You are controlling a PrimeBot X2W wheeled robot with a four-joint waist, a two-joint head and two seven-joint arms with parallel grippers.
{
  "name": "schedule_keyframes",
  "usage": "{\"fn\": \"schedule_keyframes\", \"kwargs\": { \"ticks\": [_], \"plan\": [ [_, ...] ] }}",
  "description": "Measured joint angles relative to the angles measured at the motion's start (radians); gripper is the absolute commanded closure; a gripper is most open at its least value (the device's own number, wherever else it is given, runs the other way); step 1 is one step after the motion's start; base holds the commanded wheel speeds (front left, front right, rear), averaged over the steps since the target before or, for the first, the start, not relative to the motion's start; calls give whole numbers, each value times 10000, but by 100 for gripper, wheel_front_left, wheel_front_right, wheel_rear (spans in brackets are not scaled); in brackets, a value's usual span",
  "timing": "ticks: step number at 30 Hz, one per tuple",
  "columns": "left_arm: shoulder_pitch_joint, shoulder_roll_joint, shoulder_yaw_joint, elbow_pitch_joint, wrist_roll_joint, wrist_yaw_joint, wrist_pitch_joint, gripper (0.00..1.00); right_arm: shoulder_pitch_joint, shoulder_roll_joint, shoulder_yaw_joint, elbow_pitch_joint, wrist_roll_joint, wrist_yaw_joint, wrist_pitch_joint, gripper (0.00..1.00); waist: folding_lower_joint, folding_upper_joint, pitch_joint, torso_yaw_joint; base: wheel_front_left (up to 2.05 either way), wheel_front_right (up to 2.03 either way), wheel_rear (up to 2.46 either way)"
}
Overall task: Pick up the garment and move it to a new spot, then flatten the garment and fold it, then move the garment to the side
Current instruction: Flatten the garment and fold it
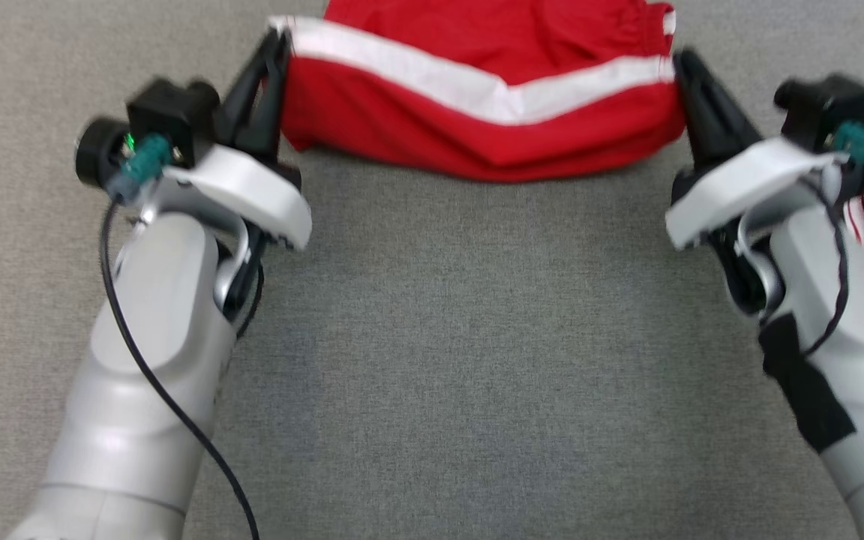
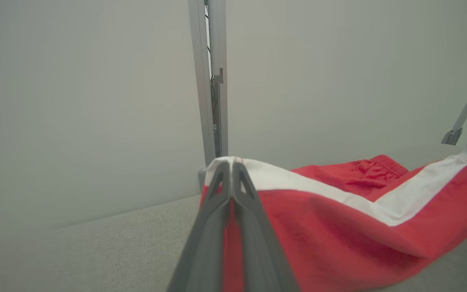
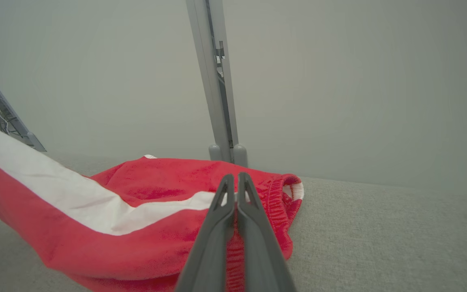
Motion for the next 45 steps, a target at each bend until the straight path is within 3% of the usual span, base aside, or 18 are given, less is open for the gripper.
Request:
{"fn": "schedule_keyframes", "kwargs": {
  "ticks": [7,21,28,34,45],
  "plan": [
    [1563,362,-669,694,-119,-17,0,100,1878,-284,826,-29,546,0,-2,100,0,0,-1055,66,0,0,0],
    [3347,991,-2738,1256,-1024,-19,0,100,3776,-581,1231,-33,1618,0,-2,100,0,0,-2782,382,0,0,0],
    [3757,1283,-4092,1760,-1289,-21,0,100,4367,-884,2525,391,2169,0,0,100,0,0,-3355,529,0,0,0],
    [4107,1515,-5127,2286,-1795,-25,0,100,4750,-1072,3841,949,3333,0,52,100,0,0,-3913,537,0,0,0],
    [4241,2082,-6468,2573,-2556,-27,31,100,4916,-1835,6240,136,5530,0,1354,100,0,0,-4567,357,0,0,0]
  ]
}}
